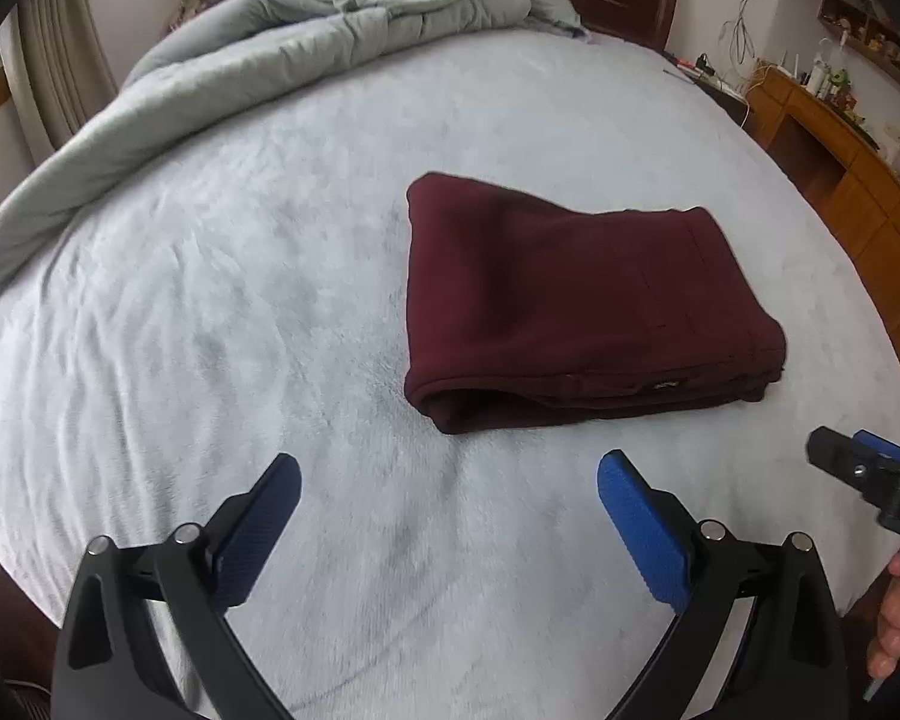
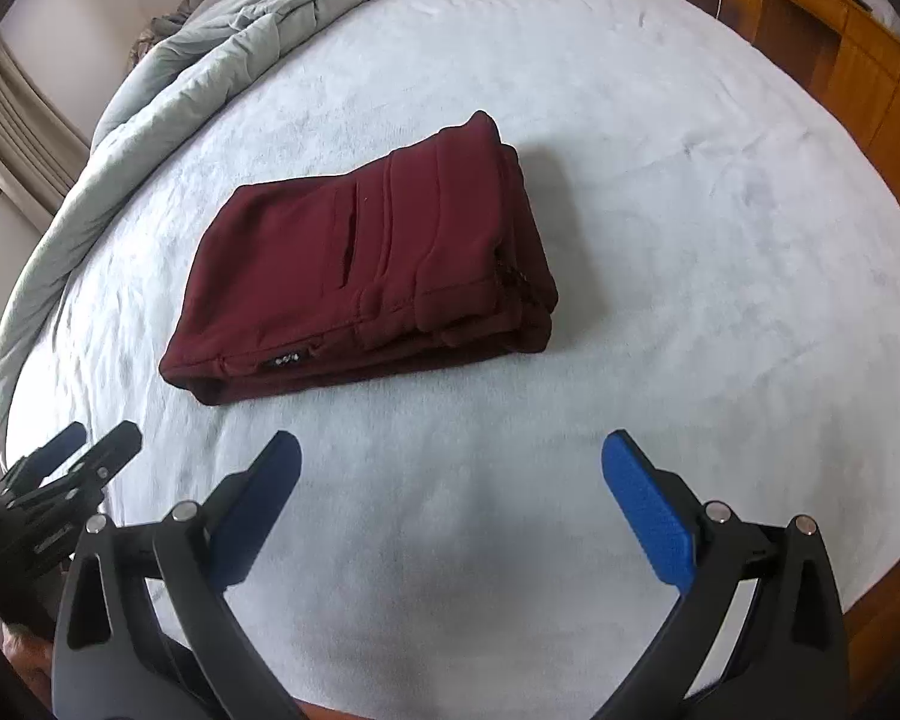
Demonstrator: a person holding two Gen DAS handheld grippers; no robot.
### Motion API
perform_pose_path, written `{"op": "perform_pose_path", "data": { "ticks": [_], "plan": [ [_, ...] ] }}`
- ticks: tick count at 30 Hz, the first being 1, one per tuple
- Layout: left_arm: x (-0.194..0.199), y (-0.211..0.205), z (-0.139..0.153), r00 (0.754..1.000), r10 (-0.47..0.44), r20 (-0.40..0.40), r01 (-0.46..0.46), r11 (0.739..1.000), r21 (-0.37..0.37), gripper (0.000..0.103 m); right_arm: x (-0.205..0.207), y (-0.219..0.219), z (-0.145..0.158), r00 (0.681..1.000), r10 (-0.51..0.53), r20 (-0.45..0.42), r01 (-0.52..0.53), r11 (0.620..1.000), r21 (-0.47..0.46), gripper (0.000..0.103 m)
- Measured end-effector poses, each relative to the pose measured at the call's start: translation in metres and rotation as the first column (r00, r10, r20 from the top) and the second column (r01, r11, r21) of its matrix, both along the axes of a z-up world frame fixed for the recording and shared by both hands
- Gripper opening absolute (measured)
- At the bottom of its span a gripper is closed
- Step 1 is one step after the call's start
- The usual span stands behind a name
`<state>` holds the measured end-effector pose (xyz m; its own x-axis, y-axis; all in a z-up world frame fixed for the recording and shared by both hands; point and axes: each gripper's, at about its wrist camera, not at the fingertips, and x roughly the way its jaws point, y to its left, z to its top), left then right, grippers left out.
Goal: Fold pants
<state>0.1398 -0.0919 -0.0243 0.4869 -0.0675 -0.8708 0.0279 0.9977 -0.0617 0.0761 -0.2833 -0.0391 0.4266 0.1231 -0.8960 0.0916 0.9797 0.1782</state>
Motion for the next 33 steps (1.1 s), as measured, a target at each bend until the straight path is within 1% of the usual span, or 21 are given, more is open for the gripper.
{"op": "perform_pose_path", "data": {
  "ticks": [4, 6, 11, 16, 23, 28, 33],
  "plan": [
    [-0.007, 0.000, 0.008, 1.000, 0.004, 0.014, -0.004, 1.000, -0.011, 0.099, -0.005, 0.009, 0.003, 1.000, 0.000, -0.022, -0.001, 1.000, -0.016, 0.100],
    [-0.010, -0.002, 0.011, 1.000, 0.007, 0.021, -0.007, 1.000, 0.001, 0.099, -0.005, 0.013, 0.005, 1.000, 0.014, -0.027, -0.014, 1.000, -0.018, 0.100],
    [-0.010, -0.006, 0.011, 1.000, 0.001, 0.018, -0.002, 1.000, 0.027, 0.099, -0.005, 0.023, 0.009, 0.999, 0.039, -0.009, -0.039, 0.997, -0.060, 0.100],
    [-0.008, -0.010, 0.007, 1.000, -0.007, -0.001, 0.007, 1.000, 0.027, 0.099, -0.003, 0.024, 0.007, 0.999, 0.043, -0.019, -0.044, 0.998, -0.054, 0.100],
    [-0.007, -0.014, 0.007, 1.000, -0.009, -0.005, 0.009, 1.000, 0.029, 0.099, -0.002, 0.025, 0.000, 0.999, 0.040, -0.036, -0.042, 0.997, -0.059, 0.100],
    [-0.006, -0.019, 0.006, 1.000, -0.017, -0.009, 0.018, 0.999, 0.038, 0.099, -0.001, 0.024, -0.001, 0.998, 0.042, -0.036, -0.044, 0.997, -0.060, 0.100],
    [-0.006, -0.020, 0.005, 1.000, -0.023, -0.015, 0.023, 0.999, 0.032, 0.099, -0.001, 0.024, 0.000, 0.998, 0.044, -0.034, -0.046, 0.997, -0.068, 0.100]
  ]
}}
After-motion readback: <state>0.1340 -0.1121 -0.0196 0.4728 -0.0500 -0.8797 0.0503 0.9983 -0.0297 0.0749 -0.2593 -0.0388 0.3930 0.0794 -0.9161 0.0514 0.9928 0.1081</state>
